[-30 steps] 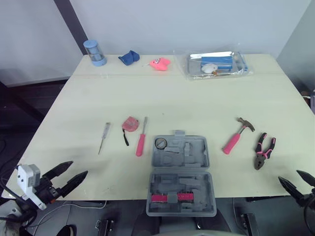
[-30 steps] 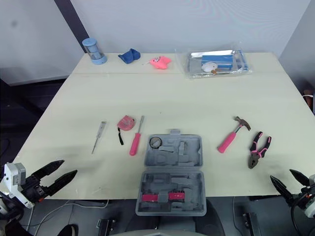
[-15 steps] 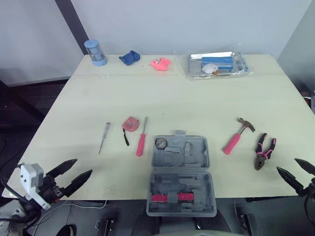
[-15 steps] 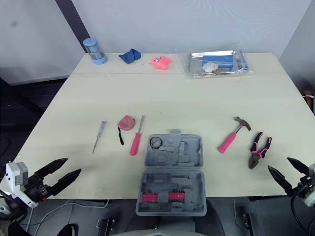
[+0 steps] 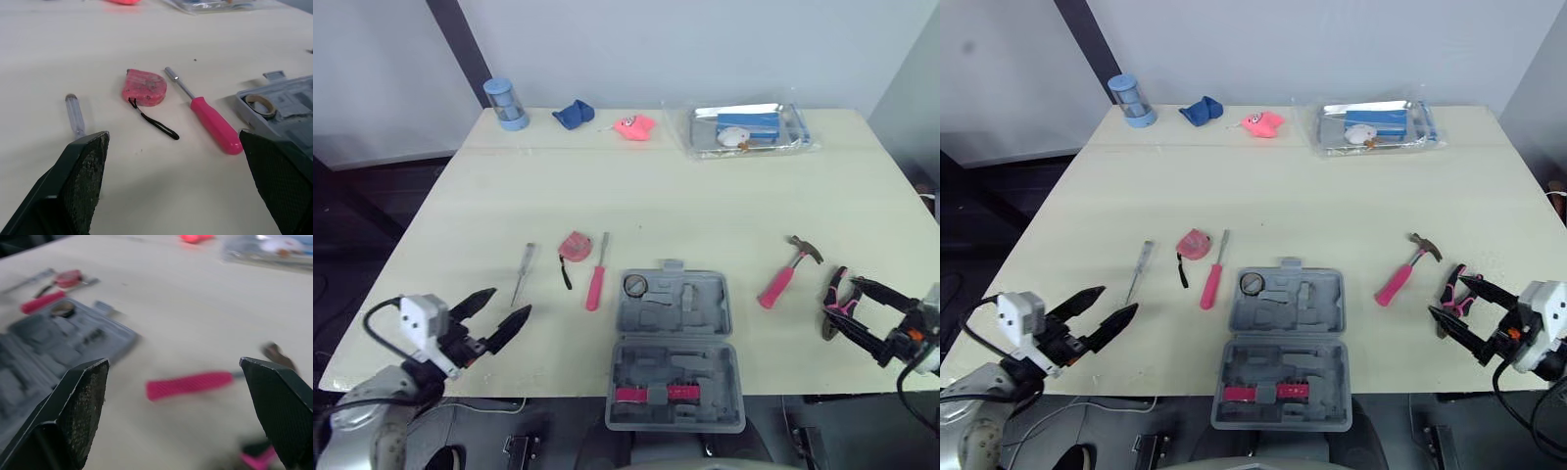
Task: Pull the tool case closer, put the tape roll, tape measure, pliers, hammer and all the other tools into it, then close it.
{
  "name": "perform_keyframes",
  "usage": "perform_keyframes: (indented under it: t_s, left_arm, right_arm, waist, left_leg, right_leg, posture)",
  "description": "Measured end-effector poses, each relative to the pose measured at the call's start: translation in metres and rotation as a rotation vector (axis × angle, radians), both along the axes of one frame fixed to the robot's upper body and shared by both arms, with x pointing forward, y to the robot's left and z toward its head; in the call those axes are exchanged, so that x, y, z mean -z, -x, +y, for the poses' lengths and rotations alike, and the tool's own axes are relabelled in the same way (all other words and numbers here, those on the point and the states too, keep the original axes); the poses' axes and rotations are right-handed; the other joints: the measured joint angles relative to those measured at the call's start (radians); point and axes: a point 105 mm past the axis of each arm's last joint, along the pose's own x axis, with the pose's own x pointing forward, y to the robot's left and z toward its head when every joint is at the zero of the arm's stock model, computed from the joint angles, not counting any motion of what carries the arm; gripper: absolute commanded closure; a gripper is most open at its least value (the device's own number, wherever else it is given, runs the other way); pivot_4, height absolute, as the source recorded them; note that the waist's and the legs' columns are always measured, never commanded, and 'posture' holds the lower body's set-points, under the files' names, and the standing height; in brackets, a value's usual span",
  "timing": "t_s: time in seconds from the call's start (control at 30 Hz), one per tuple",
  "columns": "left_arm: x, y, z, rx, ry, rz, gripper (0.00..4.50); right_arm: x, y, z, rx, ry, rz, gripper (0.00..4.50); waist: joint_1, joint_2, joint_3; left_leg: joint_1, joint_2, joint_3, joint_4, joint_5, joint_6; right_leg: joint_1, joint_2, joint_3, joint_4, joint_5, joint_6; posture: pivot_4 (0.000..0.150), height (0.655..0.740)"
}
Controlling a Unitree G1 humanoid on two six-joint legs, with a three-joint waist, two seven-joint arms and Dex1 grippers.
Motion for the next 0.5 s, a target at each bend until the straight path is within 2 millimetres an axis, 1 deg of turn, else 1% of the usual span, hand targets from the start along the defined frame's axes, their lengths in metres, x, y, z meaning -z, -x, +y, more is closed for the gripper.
perform_keyframes:
  t_s: [0.03, 0.1, 0.17, 0.23, 0.3, 0.37, 0.4, 0.43, 0.5]
  left_arm:
    - [0.000, -0.004, -0.001, -0.030, -0.005, 0.002, 0.00]
    - [-0.001, -0.009, -0.001, -0.053, -0.006, -0.001, 0.00]
    - [-0.004, -0.022, -0.007, -0.096, -0.008, -0.009, 0.00]
    - [-0.004, -0.030, -0.012, -0.112, -0.016, -0.006, 0.00]
    - [-0.005, -0.045, -0.018, -0.158, -0.036, -0.003, 0.00]
    - [-0.006, -0.051, -0.022, -0.167, -0.041, -0.007, 0.00]
    - [-0.004, -0.059, -0.025, -0.189, -0.045, -0.005, 0.00]
    - [-0.004, -0.060, -0.026, -0.196, -0.043, -0.005, 0.00]
    - [0.002, -0.072, -0.032, -0.253, -0.016, 0.006, 0.00]
  right_arm:
    - [-0.002, 0.000, 0.007, -0.043, 0.003, -0.003, 0.02]
    - [-0.004, 0.001, 0.011, -0.073, 0.007, -0.007, 0.02]
    - [-0.009, 0.001, 0.021, -0.154, 0.016, -0.019, 0.02]
    - [-0.016, 0.001, 0.029, -0.217, 0.016, -0.047, 0.02]
    - [-0.025, 0.001, 0.039, -0.296, 0.013, -0.067, 0.02]
    - [-0.030, 0.000, 0.043, -0.323, 0.012, -0.079, 0.02]
    - [-0.034, -0.001, 0.046, -0.340, 0.015, -0.093, 0.02]
    - [-0.034, -0.001, 0.047, -0.343, 0.016, -0.097, 0.02]
    - [-0.037, -0.003, 0.049, -0.351, 0.012, -0.109, 0.02]
  waist:
    - [0.001, 0.000, 0.000]
    - [0.003, 0.000, 0.000]
    - [0.005, 0.000, 0.000]
    - [0.005, 0.000, 0.000]
    - [0.005, 0.000, 0.000]
    - [0.005, 0.000, 0.000]
    - [0.005, 0.000, 0.000]
    - [0.005, 0.000, 0.000]
    - [0.007, 0.000, 0.000]
  left_leg:
    - [0.000, 0.000, 0.000, 0.000, 0.000, 0.000]
    - [0.000, 0.000, 0.000, 0.001, 0.000, 0.000]
    - [0.000, 0.000, -0.001, 0.002, 0.000, 0.000]
    - [0.000, 0.000, -0.001, 0.002, 0.000, 0.000]
    - [-0.001, 0.000, -0.001, 0.003, 0.000, 0.000]
    - [0.000, 0.000, -0.001, 0.003, 0.000, 0.000]
    - [0.000, -0.001, -0.001, 0.003, 0.000, 0.000]
    - [-0.001, -0.001, -0.002, 0.004, 0.000, 0.000]
    - [0.000, -0.001, -0.002, 0.005, 0.000, 0.000]
  right_leg:
    - [0.000, 0.000, 0.000, 0.000, 0.000, 0.000]
    - [0.000, 0.000, 0.000, 0.000, 0.000, 0.000]
    - [0.001, 0.000, 0.000, 0.000, 0.000, 0.001]
    - [0.001, 0.000, -0.001, 0.000, 0.000, 0.001]
    - [0.001, 0.000, -0.001, 0.000, 0.001, 0.001]
    - [0.001, 0.000, -0.001, 0.000, 0.001, 0.001]
    - [0.002, 0.000, -0.001, 0.000, 0.001, 0.001]
    - [0.002, 0.000, -0.001, 0.000, 0.001, 0.001]
    - [0.003, 0.000, -0.002, 0.000, 0.001, 0.001]
  posture:
    - [0.150, 0.7400]
    - [0.150, 0.7400]
    - [0.150, 0.7400]
    - [0.150, 0.7400]
    - [0.150, 0.7400]
    - [0.150, 0.7400]
    - [0.150, 0.7400]
    - [0.150, 0.7400]
    - [0.150, 0.7400]
